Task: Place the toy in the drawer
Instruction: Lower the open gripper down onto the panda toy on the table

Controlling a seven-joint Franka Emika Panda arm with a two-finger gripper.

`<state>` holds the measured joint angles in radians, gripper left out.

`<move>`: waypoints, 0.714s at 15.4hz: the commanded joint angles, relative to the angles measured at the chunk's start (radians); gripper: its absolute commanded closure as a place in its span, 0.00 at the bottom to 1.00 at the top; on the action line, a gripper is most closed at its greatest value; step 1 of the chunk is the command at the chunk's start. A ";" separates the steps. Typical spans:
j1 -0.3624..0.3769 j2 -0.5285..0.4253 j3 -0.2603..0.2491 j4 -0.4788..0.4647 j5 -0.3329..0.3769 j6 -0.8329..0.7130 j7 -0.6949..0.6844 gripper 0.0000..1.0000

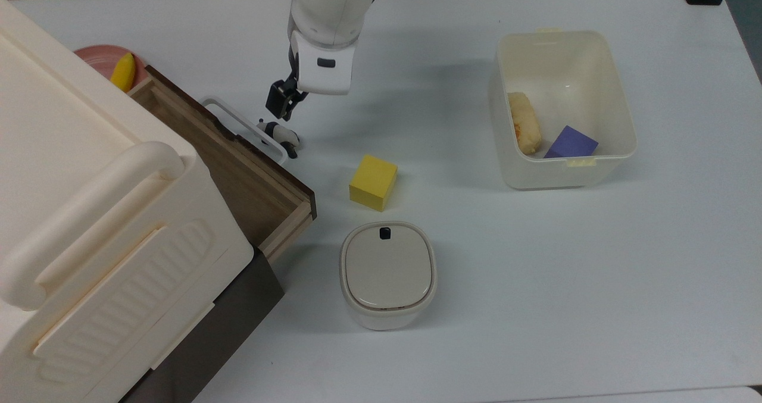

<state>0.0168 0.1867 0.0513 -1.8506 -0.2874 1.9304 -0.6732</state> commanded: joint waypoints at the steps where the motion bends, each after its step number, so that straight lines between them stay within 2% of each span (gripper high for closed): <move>1: -0.014 0.042 -0.008 -0.024 -0.042 0.120 -0.034 0.00; 3: -0.034 0.039 -0.008 -0.061 -0.050 0.174 -0.039 0.00; 5: -0.035 0.045 -0.008 -0.078 -0.088 0.188 -0.037 0.00; 11: -0.046 0.050 -0.008 -0.099 -0.102 0.187 -0.048 0.00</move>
<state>-0.0235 0.2522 0.0487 -1.9108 -0.3666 2.0868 -0.6963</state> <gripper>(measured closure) 0.000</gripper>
